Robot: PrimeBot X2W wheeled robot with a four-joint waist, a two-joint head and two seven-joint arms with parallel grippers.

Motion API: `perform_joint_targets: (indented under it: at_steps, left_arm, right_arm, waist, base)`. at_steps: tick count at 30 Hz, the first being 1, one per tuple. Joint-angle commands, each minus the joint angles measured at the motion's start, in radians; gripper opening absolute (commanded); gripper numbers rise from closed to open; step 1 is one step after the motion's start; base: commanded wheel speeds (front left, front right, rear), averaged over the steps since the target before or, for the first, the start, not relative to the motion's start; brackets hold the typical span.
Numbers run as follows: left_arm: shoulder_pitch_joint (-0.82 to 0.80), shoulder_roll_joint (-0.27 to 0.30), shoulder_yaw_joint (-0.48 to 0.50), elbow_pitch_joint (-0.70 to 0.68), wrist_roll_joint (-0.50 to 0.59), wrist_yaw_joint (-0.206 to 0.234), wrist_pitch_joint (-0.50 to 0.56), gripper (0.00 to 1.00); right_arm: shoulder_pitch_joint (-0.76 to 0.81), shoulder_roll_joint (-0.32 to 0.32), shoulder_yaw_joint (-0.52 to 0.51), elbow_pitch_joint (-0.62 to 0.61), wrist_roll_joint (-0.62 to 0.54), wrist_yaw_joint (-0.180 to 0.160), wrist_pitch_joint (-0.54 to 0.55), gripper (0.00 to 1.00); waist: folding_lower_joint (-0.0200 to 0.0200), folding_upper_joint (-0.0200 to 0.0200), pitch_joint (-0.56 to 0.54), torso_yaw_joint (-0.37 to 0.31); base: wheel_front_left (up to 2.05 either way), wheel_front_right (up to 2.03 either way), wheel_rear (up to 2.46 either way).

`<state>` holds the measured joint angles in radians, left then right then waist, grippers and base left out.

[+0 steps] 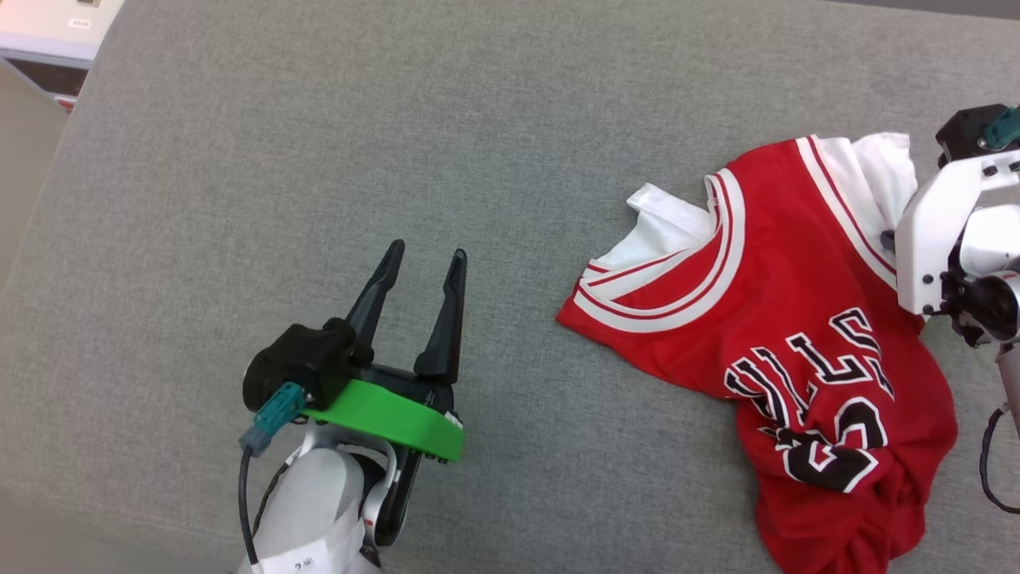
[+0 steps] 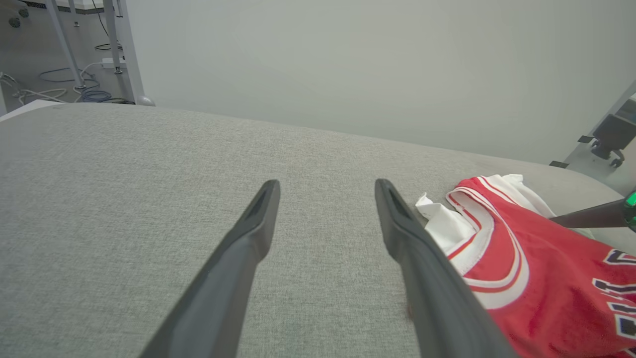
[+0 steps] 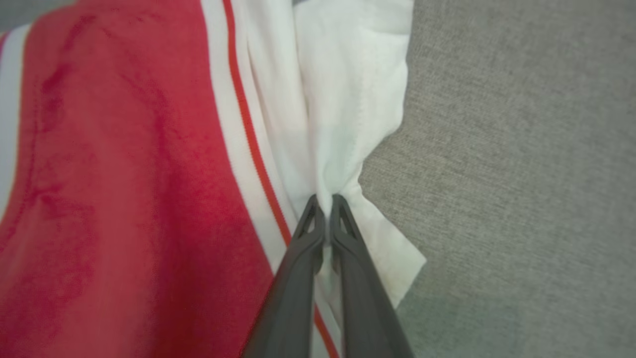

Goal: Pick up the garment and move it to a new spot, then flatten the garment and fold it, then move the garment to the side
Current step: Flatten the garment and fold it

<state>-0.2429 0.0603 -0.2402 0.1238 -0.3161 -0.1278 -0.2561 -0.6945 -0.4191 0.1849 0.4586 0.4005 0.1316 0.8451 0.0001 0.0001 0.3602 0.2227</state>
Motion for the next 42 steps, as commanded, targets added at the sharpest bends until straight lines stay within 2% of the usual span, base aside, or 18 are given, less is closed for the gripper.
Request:
perform_joint_targets:
  at_steps: [1,10,15,21,29,30,31,38,42]
  left_arm:
    - [-0.011,-0.003,-0.007,0.006,0.008,-0.003,-0.006,1.0]
    - [0.02,0.009,0.002,0.019,0.011,-0.003,-0.006,1.0]
    - [0.032,0.013,0.009,0.021,0.012,-0.003,-0.006,1.0]
    - [0.046,0.013,0.006,0.026,0.012,-0.003,-0.006,1.0]
    - [0.057,0.016,0.011,0.026,0.008,-0.003,-0.006,1.0]
    - [0.057,0.016,0.012,0.027,0.007,-0.003,-0.006,1.0]
    - [0.058,0.016,0.012,0.028,0.007,-0.003,-0.006,1.0]
    - [0.074,0.018,0.011,0.027,0.003,-0.003,-0.006,1.0]
    - [0.093,0.019,0.014,0.02,0.004,-0.003,-0.006,1.0]
  right_arm:
    - [0.041,-0.009,0.006,0.024,0.006,-0.001,-0.006,0.0]
    - [0.145,-0.09,-0.084,0.027,-0.02,-0.001,-0.071,0.0]
    - [0.223,-0.105,-0.177,0.029,-0.051,-0.001,-0.09,0.0]
    - [0.329,-0.083,-0.33,0.025,-0.117,-0.001,-0.123,0.0]
    - [0.427,-0.011,-0.433,-0.021,-0.179,-0.001,-0.156,0.0]
    - [0.428,0.003,-0.439,-0.029,-0.185,-0.001,-0.173,0.42]
    - [0.429,0.013,-0.44,-0.037,-0.192,-0.001,-0.19,1.0]
    - [0.422,0.071,-0.439,-0.086,-0.212,-0.001,-0.336,1.0]
    - [0.426,0.097,-0.412,-0.147,-0.182,-0.001,-0.425,1.0]
  waist:
    - [-0.0001,-0.0001,-0.025,-0.022]
    - [-0.0001,-0.0001,-0.105,-0.082]
    - [-0.0001,-0.0001,-0.131,-0.102]
    - [-0.0001,-0.0001,-0.155,-0.111]
    - [-0.0001,-0.0001,-0.171,-0.12]
    - [-0.0001,-0.0001,-0.173,-0.122]
    - [-0.0001,-0.0001,-0.176,-0.123]
    - [-0.0001,-0.0001,-0.231,-0.148]
    - [-0.0001,-0.0001,-0.266,-0.167]
  base:
    - [0.0,0.0,0.0]
    - [0.0,0.0,0.0]
    - [0.0,0.0,0.0]
    - [0.0,0.0,0.0]
    - [0.0,0.0,0.0]
    - [0.0,0.0,0.0]
    - [0.0,0.0,0.0]
    - [0.0,0.0,0.0]
    - [0.0,0.0,0.0]
